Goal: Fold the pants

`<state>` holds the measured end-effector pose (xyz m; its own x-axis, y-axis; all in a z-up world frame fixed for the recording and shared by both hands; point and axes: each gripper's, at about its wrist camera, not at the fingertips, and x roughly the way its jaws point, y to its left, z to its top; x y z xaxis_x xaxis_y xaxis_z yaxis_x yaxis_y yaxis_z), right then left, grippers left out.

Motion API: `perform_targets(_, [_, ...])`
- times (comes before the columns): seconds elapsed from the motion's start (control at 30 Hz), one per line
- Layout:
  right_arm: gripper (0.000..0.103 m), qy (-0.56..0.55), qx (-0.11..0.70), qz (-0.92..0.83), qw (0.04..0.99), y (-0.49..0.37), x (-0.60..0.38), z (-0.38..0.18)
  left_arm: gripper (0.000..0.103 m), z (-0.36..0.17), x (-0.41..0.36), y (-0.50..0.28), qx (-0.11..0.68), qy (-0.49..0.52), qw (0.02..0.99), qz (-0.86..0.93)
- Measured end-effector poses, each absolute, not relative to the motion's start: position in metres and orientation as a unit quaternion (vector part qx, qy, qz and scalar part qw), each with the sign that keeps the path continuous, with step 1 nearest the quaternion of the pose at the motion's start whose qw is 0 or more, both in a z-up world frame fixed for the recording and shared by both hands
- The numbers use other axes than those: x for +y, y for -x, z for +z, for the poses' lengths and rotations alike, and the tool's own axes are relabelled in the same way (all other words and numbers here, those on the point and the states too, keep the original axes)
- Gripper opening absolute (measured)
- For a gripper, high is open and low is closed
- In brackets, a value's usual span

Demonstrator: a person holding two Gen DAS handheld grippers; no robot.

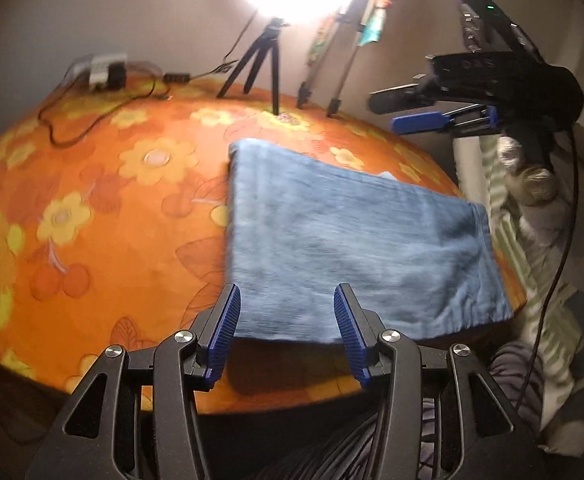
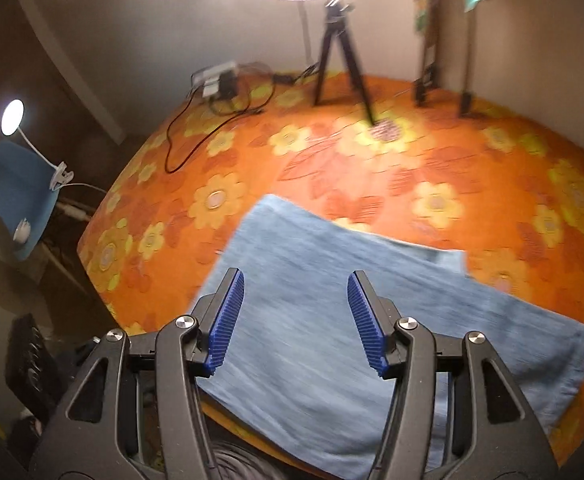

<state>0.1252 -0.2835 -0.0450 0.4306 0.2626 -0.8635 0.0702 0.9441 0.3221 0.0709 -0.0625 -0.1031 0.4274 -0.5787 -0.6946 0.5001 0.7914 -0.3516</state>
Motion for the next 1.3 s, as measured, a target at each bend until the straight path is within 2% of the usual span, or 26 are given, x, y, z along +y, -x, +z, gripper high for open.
perform_targets(0.13, [0.057,-0.165,0.563,0.065,0.807,-0.162,-0.25,-0.068,0.048,-0.119,-0.056,-0.08,0.442,0.078,0.835,-0.32])
perform_targets(0.6, [0.057,-0.035,0.645,-0.003,0.763,-0.243,-0.172,-0.134,0.047,-0.151,-0.049,-0.093,0.451,0.143,0.818,-0.328])
perform_targets(0.8, [0.057,0.012,0.664,-0.032,0.747,-0.255,-0.156,-0.155,0.043,-0.147,-0.055,-0.093,0.435,0.133,0.824,-0.338])
perform_targets(0.87, [0.052,0.016,0.665,-0.04,0.745,-0.256,-0.157,-0.157,0.031,-0.145,-0.057,-0.092,0.427,0.126,0.829,-0.337])
perform_targets(0.93, [0.031,0.02,0.667,-0.05,0.743,-0.256,-0.161,-0.158,0.022,-0.145,-0.057,-0.092,0.422,0.129,0.832,-0.336])
perform_targets(1.03, [0.014,-0.001,0.668,-0.047,0.743,-0.254,-0.17,-0.156,0.016,-0.142,-0.059,-0.088,0.412,0.131,0.836,-0.338])
perform_targets(1.13, [0.007,-0.02,0.659,-0.039,0.751,-0.252,-0.177,-0.149,0.013,-0.135,-0.062,-0.081,0.396,0.123,0.843,-0.342])
perform_targets(1.3, [0.005,-0.078,0.626,-0.022,0.776,-0.235,-0.2,-0.119,0.012,-0.119,-0.071,-0.075,0.372,0.122,0.848,-0.358])
